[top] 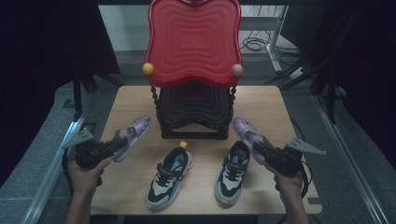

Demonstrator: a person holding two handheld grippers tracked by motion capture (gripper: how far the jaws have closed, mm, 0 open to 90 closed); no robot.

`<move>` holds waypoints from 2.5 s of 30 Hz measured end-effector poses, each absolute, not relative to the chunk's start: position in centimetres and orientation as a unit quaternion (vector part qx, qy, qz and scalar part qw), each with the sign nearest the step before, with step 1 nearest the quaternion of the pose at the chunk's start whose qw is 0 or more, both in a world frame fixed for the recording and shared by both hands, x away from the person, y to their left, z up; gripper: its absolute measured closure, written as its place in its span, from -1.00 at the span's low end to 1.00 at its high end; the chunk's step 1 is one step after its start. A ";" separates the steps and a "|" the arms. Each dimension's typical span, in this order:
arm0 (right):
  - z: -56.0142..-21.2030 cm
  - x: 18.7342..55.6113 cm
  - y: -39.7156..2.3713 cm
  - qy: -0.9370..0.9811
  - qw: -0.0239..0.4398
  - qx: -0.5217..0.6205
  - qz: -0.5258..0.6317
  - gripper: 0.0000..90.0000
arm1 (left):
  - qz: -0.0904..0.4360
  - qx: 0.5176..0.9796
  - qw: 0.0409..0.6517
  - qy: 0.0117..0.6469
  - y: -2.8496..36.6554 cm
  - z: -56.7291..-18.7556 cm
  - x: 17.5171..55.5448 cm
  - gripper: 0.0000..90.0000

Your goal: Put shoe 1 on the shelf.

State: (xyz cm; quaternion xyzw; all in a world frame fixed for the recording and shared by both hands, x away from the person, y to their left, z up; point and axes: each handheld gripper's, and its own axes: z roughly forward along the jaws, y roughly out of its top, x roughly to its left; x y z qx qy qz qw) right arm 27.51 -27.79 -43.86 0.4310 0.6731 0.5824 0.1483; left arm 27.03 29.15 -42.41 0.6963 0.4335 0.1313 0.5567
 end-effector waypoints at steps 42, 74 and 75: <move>-42.3 28.1 -23.4 0.682 0.141 0.391 0.602 0.88 | 0.124 0.704 0.576 0.396 25.8 -40.9 27.7 0.92; -41.6 29.8 -19.6 0.691 0.129 0.375 0.605 0.88 | 0.110 0.702 0.589 0.384 22.8 -40.8 29.8 0.91; -41.6 29.9 -19.6 0.691 0.127 0.375 0.605 0.88 | 0.111 0.703 0.589 0.384 22.7 -40.8 29.9 0.91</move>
